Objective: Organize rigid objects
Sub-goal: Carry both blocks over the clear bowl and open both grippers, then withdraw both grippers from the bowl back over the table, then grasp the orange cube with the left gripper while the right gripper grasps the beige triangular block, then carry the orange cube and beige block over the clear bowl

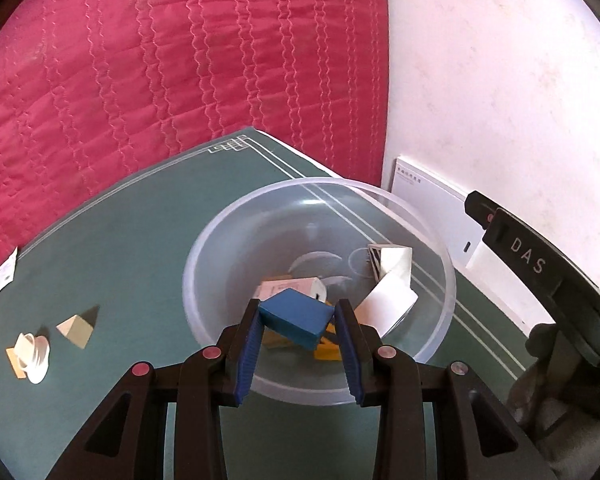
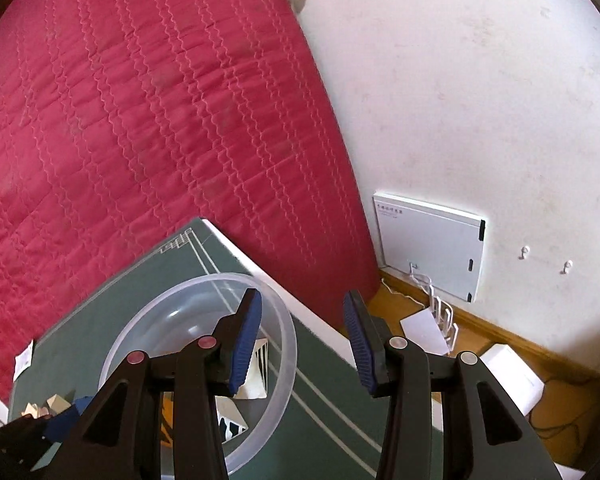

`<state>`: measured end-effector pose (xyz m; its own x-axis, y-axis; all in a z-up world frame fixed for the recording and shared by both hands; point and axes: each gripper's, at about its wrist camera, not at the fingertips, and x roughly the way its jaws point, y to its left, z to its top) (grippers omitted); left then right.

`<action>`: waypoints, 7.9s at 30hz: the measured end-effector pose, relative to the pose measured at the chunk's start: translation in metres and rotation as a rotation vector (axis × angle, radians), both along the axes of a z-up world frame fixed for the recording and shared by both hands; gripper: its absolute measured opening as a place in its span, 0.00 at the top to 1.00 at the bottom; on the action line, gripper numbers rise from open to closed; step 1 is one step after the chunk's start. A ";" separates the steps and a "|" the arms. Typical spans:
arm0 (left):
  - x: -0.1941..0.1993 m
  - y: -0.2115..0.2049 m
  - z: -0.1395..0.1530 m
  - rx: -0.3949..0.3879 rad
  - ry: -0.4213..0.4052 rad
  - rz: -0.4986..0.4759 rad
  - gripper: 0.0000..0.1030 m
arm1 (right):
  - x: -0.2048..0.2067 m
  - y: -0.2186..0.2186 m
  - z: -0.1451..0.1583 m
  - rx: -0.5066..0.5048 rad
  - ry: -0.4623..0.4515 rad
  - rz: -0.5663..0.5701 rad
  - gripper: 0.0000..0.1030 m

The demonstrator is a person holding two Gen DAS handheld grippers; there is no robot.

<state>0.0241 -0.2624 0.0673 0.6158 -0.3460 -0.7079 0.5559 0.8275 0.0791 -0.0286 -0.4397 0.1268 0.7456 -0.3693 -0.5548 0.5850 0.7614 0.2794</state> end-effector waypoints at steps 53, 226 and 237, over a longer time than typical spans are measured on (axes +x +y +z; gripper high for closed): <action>0.023 0.123 -0.005 0.025 -0.051 0.360 0.10 | 0.010 0.085 0.005 -0.105 0.009 0.387 0.43; 0.047 0.204 -0.007 -0.098 0.007 0.345 0.70 | 0.029 0.087 -0.017 -0.113 0.138 0.417 0.64; 0.038 0.144 0.002 -0.110 0.015 0.224 0.70 | 0.016 0.082 -0.015 -0.093 0.095 0.399 0.64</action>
